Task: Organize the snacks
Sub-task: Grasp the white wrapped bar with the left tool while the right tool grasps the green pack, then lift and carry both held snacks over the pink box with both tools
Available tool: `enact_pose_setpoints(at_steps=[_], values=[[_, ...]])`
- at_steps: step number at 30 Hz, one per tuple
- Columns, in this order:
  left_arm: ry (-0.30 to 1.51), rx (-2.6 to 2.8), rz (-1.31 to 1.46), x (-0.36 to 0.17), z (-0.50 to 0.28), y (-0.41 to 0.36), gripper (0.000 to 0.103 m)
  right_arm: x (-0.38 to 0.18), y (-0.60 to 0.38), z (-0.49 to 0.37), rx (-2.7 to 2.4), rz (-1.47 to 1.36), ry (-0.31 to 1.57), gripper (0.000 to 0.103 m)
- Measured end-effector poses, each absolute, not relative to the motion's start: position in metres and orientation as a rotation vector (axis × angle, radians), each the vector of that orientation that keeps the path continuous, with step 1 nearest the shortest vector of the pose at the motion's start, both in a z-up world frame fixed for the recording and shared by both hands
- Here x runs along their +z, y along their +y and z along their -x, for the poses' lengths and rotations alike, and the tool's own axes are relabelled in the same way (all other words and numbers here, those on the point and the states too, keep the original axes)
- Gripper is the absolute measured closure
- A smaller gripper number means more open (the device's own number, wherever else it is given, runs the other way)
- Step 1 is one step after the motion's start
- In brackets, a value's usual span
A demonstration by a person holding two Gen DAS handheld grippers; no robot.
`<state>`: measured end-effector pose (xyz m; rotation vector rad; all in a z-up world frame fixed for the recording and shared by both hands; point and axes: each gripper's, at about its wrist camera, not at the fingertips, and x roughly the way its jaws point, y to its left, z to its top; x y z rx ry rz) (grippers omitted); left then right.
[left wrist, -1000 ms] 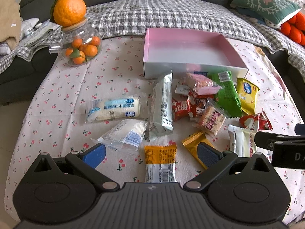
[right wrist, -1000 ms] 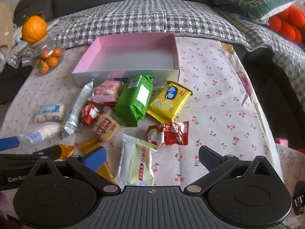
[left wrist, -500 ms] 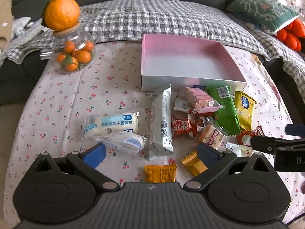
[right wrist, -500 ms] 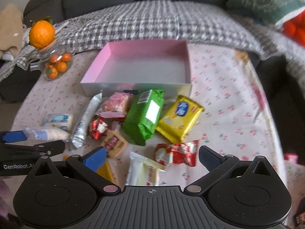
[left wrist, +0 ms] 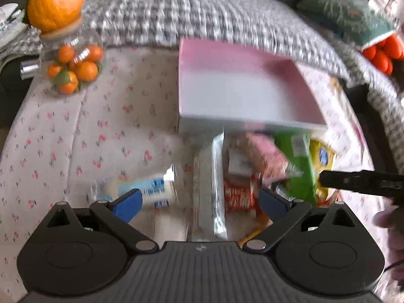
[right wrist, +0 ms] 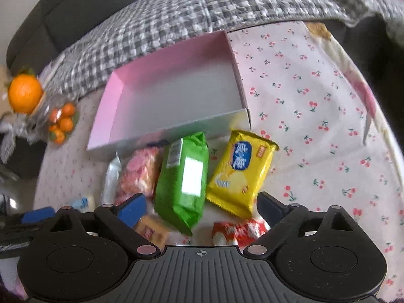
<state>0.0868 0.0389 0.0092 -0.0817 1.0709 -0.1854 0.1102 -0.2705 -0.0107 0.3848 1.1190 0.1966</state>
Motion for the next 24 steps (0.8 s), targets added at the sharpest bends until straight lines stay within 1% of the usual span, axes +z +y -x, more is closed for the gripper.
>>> enact_pose_setpoints(at_steps=[3, 4, 5, 6, 8, 10, 13, 15, 17, 18, 24], values=[[1.047, -0.188, 0.099, 0.014, -0.087, 0.045, 0.003, -0.014, -0.272, -0.119, 0.213, -0.444, 1.125, 0.019], [1.052, -0.188, 0.114, 0.012, -0.088, 0.046, 0.004, -0.015, -0.27, -0.122, 0.213, -0.455, 1.131, 0.028], [1.062, -0.187, 0.128, 0.008, -0.09, 0.047, 0.007, -0.017, -0.268, -0.125, 0.209, -0.461, 1.138, 0.037], [1.076, -0.188, 0.139, 0.004, -0.093, 0.047, 0.012, -0.019, -0.266, -0.128, 0.207, -0.463, 1.143, 0.04], [1.108, -0.196, 0.15, -0.005, -0.099, 0.045, 0.018, -0.023, -0.263, -0.133, 0.214, -0.474, 1.155, 0.053], [1.129, -0.205, 0.165, -0.014, -0.104, 0.046, 0.025, -0.027, -0.258, -0.137, 0.217, -0.483, 1.169, 0.057], [1.149, -0.226, 0.217, -0.023, -0.114, 0.048, 0.039, -0.03, -0.253, -0.142, 0.204, -0.473, 1.173, 0.057], [1.16, -0.24, 0.246, -0.029, -0.119, 0.049, 0.053, -0.031, -0.251, -0.144, 0.196, -0.475, 1.174, 0.057], [1.171, -0.247, 0.266, -0.033, -0.123, 0.048, 0.06, -0.033, -0.252, -0.146, 0.192, -0.484, 1.173, 0.057], [1.174, -0.249, 0.271, -0.036, -0.125, 0.048, 0.062, -0.035, -0.252, -0.147, 0.191, -0.49, 1.172, 0.057], [1.176, -0.243, 0.25, -0.041, -0.128, 0.043, 0.065, -0.046, -0.253, -0.153, 0.201, -0.553, 1.192, 0.054]])
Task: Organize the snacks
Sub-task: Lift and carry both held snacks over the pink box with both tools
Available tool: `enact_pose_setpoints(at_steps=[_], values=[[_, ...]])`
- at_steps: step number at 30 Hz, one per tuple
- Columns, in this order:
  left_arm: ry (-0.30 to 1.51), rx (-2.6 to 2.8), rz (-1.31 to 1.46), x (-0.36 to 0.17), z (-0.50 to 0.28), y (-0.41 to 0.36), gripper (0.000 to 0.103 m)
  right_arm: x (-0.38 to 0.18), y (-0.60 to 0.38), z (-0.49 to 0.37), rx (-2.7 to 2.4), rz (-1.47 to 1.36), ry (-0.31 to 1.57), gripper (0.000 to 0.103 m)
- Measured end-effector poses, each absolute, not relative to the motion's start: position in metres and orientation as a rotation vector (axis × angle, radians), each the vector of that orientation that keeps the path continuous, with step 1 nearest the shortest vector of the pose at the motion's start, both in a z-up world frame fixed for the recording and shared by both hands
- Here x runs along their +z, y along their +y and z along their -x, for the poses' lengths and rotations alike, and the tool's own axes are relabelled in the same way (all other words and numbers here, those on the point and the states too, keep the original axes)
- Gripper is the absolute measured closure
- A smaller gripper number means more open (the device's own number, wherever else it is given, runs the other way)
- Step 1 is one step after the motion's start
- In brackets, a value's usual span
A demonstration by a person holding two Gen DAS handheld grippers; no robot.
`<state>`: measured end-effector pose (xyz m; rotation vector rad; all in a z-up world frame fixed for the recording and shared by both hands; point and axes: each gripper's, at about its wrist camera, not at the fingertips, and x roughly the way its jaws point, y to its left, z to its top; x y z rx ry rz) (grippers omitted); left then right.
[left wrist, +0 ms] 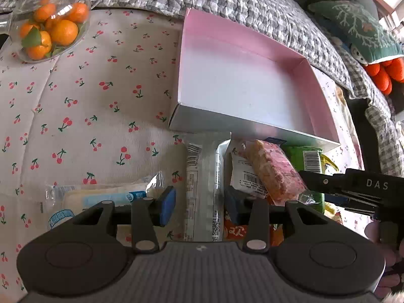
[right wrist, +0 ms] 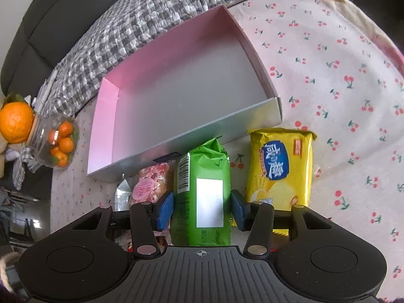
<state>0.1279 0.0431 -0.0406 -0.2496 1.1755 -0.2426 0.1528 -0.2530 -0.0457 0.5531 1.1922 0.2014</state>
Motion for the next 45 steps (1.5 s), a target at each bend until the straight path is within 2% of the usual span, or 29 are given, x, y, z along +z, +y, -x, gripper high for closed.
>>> enact_pose_setpoints(at_steps=[7, 10, 15, 35, 45], values=[[1.178, -0.248, 0.242, -0.049, -0.134, 0.038, 0.064, -0.053, -0.246, -0.155, 0.186, -0.556, 1.204, 0.052], [1.173, -0.249, 0.246, -0.049, -0.134, 0.039, 0.072, -0.052, -0.245, -0.155, 0.179, -0.551, 1.203, 0.054], [1.166, -0.24, 0.256, -0.046, -0.133, 0.041, 0.075, -0.049, -0.246, -0.153, 0.163, -0.541, 1.199, 0.056], [1.047, -0.234, 0.3, -0.005, -0.12, 0.052, 0.076, -0.004, -0.265, -0.144, 0.2, -0.605, 1.08, 0.057], [0.952, -0.213, 0.255, 0.019, -0.14, 0.042, 0.076, -0.006, -0.281, -0.171, 0.204, -0.724, 0.98, 0.057]])
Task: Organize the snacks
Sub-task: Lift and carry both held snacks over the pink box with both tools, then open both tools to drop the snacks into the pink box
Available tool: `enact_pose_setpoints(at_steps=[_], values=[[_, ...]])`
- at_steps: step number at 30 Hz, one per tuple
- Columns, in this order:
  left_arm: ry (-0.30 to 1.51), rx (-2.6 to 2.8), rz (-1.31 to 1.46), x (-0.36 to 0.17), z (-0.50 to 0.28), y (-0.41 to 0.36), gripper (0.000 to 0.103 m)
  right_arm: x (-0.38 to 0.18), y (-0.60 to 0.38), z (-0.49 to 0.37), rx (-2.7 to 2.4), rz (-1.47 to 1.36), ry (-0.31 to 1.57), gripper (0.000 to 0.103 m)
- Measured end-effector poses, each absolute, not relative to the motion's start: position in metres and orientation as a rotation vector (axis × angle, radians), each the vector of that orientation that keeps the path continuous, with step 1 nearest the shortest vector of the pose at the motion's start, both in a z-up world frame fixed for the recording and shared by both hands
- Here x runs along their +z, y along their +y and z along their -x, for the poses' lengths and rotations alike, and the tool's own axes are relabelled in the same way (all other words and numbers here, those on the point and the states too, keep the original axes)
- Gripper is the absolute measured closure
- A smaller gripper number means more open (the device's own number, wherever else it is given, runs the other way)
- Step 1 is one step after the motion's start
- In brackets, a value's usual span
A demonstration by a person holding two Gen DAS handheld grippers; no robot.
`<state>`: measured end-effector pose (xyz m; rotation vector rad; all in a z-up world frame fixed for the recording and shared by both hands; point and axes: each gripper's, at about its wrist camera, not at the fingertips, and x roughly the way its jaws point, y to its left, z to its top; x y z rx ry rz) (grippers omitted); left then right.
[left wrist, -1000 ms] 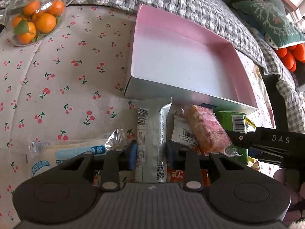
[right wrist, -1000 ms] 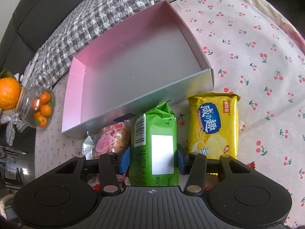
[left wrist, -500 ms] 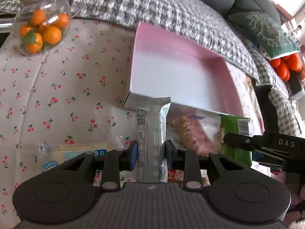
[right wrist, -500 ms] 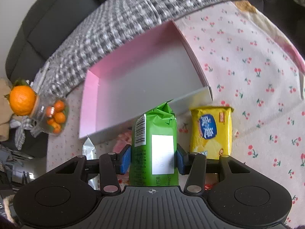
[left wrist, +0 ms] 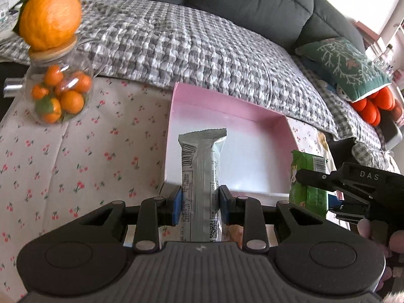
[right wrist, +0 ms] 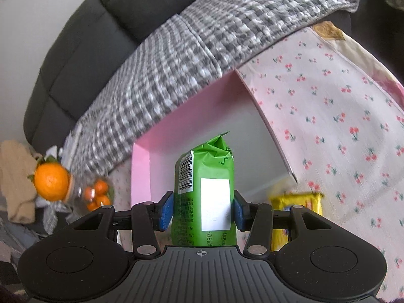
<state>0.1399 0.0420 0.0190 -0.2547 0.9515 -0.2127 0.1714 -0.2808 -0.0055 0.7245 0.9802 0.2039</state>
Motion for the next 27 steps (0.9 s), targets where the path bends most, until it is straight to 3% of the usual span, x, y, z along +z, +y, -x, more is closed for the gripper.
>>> enact_pose_setpoints(at_steps=[12, 27], values=[[0.86, -0.212, 0.226, 0.009, -0.196, 0.018, 0.076, -0.004, -0.283, -0.223, 0.195, -0.675, 0.892, 0.057], [0.81, -0.14, 0.127, -0.028, -0.219, 0.003, 0.076, -0.04, -0.277, -0.237, 0.186, -0.527, 0.934, 0.057]])
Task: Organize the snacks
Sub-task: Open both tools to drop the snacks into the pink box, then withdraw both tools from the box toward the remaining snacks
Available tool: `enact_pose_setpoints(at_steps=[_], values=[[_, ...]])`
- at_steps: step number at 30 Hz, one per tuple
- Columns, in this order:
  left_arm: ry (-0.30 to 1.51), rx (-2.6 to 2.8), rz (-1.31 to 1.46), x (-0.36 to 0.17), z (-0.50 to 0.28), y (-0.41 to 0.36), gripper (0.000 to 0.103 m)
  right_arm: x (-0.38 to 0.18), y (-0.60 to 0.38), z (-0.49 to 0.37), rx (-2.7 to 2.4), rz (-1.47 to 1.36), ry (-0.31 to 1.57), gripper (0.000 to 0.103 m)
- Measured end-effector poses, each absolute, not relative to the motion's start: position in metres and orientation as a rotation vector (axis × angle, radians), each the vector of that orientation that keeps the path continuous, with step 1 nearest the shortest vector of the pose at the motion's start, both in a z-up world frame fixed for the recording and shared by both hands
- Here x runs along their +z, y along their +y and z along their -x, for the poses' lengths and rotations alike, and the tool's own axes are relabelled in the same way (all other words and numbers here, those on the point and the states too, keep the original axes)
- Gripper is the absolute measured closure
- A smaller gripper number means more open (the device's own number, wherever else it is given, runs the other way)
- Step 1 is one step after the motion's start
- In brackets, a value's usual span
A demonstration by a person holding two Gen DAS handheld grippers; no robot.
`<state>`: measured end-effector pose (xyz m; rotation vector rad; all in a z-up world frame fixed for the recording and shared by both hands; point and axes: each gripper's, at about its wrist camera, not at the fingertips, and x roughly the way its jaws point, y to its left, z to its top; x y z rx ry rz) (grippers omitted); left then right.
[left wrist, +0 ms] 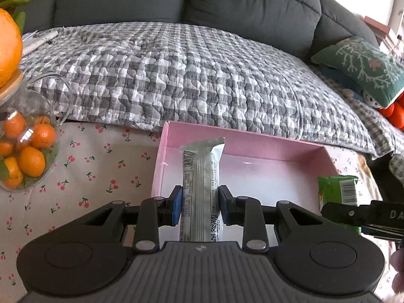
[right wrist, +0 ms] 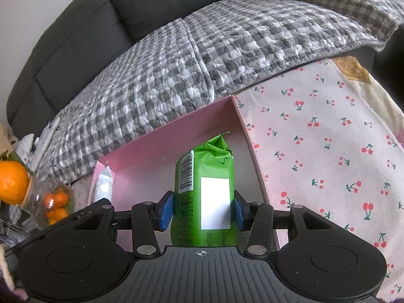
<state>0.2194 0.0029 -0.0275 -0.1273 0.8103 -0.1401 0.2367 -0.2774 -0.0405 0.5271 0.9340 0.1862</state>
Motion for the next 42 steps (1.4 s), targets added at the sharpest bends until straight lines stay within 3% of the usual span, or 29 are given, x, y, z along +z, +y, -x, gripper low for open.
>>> enact_pose_setpoints(at_steps=[6, 7, 8, 9, 11, 24, 33, 42], values=[[0.846, -0.147, 0.058, -0.033, -0.219, -0.007, 0.072, -0.037, -0.277, -0.236, 0.204, -0.521, 0.94, 0.053], [0.851, -0.14, 0.04, -0.033, -0.218, -0.009, 0.071, -0.035, -0.278, -0.237, 0.204, -0.53, 0.943, 0.044], [0.852, -0.134, 0.025, -0.033, -0.218, -0.011, 0.064, -0.034, -0.28, -0.236, 0.203, -0.546, 0.943, 0.037], [0.851, -0.135, 0.017, -0.032, -0.217, -0.012, 0.055, -0.032, -0.281, -0.235, 0.203, -0.559, 0.939, 0.036], [0.845, -0.139, 0.022, -0.028, -0.212, -0.013, 0.048, -0.03, -0.284, -0.233, 0.203, -0.575, 0.939, 0.036], [0.828, -0.154, 0.016, -0.003, -0.175, -0.01, 0.017, 0.0, -0.298, -0.195, 0.165, -0.565, 0.964, 0.02], [0.834, -0.167, 0.033, 0.01, -0.14, 0.0, 0.003, 0.017, -0.289, -0.16, 0.18, -0.486, 0.999, 0.016], [0.9, -0.133, 0.03, 0.007, -0.11, 0.009, 0.001, 0.027, -0.28, -0.123, 0.222, -0.427, 1.007, 0.011]])
